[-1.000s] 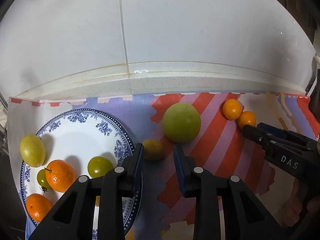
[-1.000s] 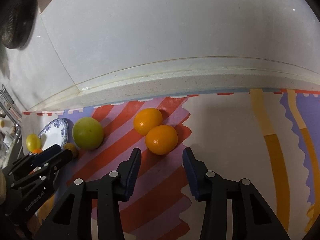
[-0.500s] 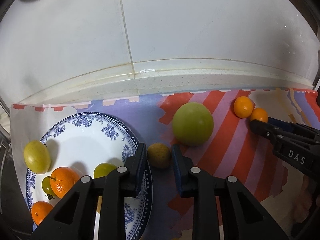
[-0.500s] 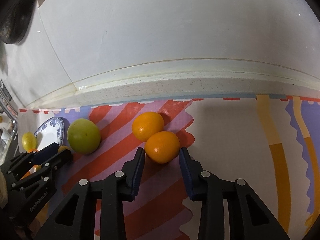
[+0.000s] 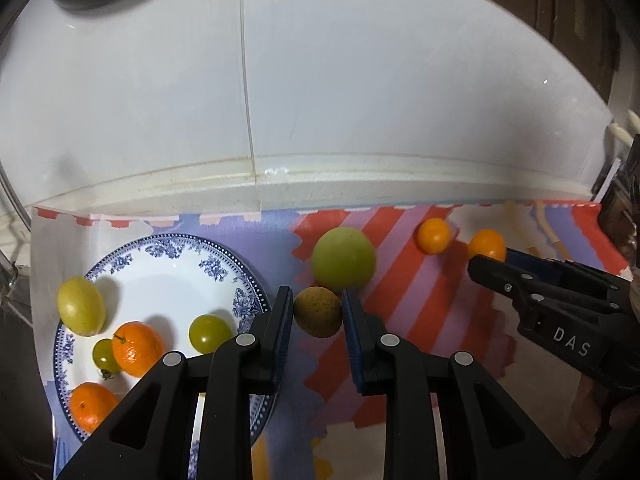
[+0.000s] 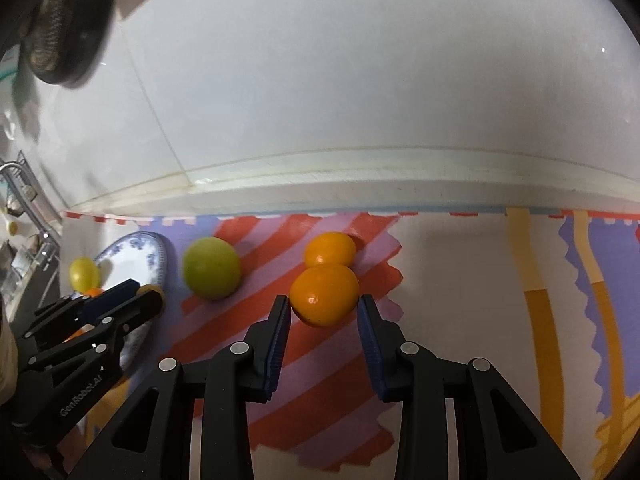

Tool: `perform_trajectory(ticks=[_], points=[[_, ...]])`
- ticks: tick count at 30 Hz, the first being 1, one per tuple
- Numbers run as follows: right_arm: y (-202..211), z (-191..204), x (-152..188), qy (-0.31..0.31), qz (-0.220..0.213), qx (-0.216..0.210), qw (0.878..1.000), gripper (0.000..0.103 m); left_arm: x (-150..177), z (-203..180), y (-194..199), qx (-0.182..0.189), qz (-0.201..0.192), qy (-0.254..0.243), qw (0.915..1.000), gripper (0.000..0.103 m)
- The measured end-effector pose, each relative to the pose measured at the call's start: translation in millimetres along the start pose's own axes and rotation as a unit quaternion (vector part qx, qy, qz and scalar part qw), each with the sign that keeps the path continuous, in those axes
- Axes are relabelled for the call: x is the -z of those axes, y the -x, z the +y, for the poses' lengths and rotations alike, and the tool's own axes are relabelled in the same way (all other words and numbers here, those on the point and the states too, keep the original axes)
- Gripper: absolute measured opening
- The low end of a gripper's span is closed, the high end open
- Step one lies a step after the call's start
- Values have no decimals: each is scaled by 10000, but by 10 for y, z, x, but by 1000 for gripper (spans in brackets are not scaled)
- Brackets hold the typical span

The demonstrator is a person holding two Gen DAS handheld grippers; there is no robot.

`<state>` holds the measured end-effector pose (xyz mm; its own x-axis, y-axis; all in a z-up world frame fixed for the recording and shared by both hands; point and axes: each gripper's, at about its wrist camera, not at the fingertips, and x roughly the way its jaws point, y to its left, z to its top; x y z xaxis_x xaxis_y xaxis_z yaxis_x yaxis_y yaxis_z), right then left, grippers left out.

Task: Organize fruits
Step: 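Grasp the small tan fruit with the left tool while the right tool grasps a small orange, then carry the tan fruit onto the plate with the left tool while the right tool releases its orange there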

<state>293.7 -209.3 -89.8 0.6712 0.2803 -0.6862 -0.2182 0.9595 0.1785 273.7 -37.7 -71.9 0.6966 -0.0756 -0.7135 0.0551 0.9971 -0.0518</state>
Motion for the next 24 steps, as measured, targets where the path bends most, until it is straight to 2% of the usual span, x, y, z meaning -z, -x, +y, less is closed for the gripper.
perform_trajectory(ticks=[11, 17, 24], points=[[499, 358, -100, 369, -410, -178, 9983, 36, -141, 98, 533, 143, -501, 147, 9985, 26], [680, 632, -204, 623, -611, -369, 9955, 36, -182, 266, 769, 42, -755, 262, 9968, 26], [619, 1023, -322, 967, -605, -673, 9912, 36, -192, 619, 940, -200, -909, 428, 9947, 26]])
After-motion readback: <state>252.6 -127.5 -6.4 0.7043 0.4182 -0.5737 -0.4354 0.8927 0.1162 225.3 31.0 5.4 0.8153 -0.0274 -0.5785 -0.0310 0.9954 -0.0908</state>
